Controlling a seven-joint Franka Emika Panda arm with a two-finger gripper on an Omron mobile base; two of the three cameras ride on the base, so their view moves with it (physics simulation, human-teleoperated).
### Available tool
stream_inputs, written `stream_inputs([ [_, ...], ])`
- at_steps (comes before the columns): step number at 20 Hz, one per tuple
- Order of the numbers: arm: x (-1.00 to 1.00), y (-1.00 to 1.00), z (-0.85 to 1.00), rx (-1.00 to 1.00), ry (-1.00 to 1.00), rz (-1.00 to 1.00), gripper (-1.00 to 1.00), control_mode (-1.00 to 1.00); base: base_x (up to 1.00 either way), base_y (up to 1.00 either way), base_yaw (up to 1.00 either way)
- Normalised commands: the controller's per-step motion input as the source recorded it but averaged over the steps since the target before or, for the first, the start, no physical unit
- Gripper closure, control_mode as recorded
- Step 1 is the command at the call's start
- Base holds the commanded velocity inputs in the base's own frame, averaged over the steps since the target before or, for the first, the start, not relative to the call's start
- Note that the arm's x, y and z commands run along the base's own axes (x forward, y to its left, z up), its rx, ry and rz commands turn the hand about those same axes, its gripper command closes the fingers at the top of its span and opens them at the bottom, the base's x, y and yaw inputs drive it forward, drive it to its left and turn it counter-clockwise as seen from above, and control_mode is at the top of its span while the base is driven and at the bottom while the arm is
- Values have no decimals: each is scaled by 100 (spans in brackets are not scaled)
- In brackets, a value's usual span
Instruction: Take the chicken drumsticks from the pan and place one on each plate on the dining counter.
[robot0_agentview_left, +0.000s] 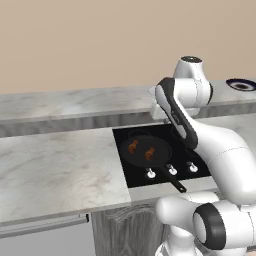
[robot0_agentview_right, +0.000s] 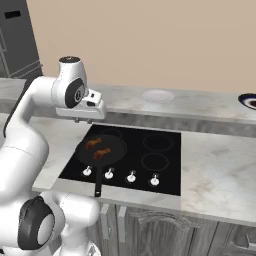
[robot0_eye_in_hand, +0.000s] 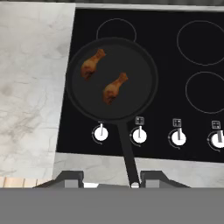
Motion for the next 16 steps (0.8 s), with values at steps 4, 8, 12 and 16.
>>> stream_inputs([
  [4,-1,1,-15,0,-4,0,-100,-100,0,0,0],
  [8,0,2,-48,1,0,-6,-100,-100,0,0,0],
  [12,0,0,-71,3,3,-6,-100,-100,0,0,0],
  [16,0,2,-73,0,1,-6,-100,-100,0,0,0],
])
